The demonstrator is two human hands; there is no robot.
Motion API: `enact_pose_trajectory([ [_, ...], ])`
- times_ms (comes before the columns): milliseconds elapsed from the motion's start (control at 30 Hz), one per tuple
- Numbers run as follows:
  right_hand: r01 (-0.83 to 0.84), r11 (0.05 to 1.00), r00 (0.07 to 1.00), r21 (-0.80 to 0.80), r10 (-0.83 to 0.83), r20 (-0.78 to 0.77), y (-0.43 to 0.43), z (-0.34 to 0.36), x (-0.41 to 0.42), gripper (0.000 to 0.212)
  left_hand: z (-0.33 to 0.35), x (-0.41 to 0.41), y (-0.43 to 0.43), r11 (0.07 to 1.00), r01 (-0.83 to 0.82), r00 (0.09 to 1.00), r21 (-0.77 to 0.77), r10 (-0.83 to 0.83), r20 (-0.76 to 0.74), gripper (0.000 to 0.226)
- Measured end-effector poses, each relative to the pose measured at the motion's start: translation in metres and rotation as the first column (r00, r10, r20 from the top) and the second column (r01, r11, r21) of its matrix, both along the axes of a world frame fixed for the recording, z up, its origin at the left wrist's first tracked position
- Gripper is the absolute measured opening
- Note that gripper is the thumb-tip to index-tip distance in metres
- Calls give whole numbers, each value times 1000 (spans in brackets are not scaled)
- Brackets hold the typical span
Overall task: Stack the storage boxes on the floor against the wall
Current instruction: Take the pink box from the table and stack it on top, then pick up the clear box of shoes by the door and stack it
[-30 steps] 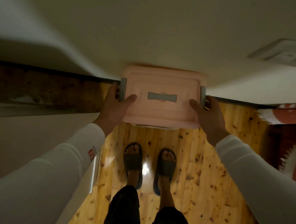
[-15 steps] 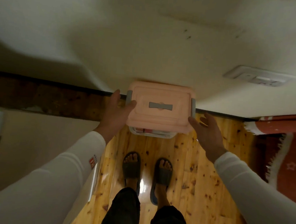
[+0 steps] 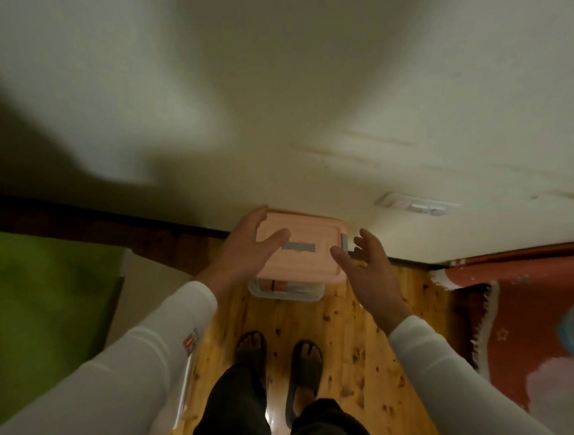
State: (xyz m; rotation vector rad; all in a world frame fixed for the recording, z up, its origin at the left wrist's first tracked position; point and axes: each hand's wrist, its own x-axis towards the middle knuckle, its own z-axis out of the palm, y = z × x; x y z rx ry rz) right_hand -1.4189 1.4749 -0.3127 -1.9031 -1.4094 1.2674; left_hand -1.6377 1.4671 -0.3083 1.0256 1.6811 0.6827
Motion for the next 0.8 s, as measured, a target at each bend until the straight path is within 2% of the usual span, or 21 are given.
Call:
enact_pose_trajectory([
  [333, -99, 978, 995, 184, 94, 37, 4, 113, -25, 83, 116, -7, -4, 992, 52, 993, 111, -39, -112, 72],
  [533, -111, 955, 993, 276, 120, -18, 2, 170, -31, 83, 174, -9, 0, 966, 164, 964, 201, -113, -243, 71],
  [800, -203, 880, 977, 430, 155, 143, -2, 229, -22, 70, 239, 2, -4, 922, 275, 905, 271, -153, -396, 68],
])
